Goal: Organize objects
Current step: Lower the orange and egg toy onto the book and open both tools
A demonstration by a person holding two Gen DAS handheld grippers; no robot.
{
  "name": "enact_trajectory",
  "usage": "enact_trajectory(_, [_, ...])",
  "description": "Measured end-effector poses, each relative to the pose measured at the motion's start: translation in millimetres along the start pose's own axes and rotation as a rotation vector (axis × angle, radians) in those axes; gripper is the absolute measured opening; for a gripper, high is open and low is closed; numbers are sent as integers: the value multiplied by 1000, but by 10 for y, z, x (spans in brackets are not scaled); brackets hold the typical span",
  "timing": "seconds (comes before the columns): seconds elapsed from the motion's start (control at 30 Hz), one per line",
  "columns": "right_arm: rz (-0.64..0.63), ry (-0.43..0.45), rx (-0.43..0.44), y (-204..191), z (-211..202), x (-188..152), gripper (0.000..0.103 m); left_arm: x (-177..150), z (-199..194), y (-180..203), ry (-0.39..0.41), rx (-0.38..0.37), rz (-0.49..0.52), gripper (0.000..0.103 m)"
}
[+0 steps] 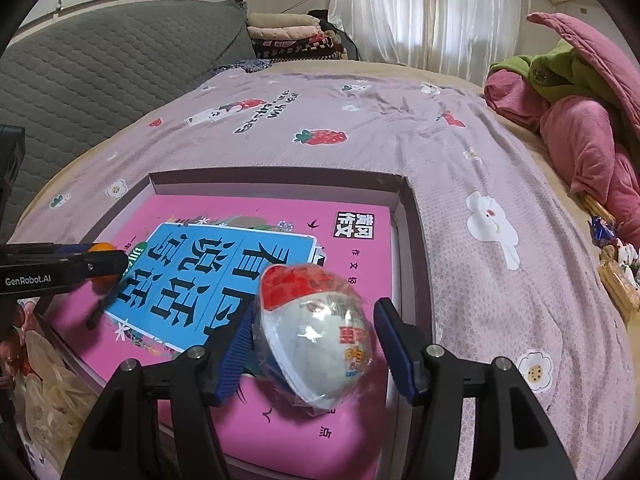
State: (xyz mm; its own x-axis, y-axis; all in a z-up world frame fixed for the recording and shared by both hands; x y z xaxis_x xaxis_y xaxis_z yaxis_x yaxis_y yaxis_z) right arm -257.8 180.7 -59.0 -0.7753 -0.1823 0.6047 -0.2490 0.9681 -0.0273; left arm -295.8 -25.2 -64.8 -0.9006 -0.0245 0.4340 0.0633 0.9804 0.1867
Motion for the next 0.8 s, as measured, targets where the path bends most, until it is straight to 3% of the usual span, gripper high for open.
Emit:
enact_trajectory(0.67, [-12,51,-4,3,-143,73,71,31,-229,64,70,19,12,52])
enact_trajectory(0.8, [-20,61,0,-14,-181,89,71,40,-322,97,95,17,19,61])
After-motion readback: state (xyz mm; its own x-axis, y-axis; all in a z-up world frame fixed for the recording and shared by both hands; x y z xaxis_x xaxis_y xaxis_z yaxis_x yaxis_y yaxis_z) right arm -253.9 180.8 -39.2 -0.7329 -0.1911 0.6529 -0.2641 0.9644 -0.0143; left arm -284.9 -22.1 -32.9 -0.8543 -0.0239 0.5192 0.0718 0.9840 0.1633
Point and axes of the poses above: each gripper's, at about its wrist camera, not at the fingertips, and z roughly the way its jaws point, y to its right, x to its top, the point moved 5 cm from there along z, roughly the way its jaws point, and after that the axes turned 6 degrees about -y, right-handed, at the moved point
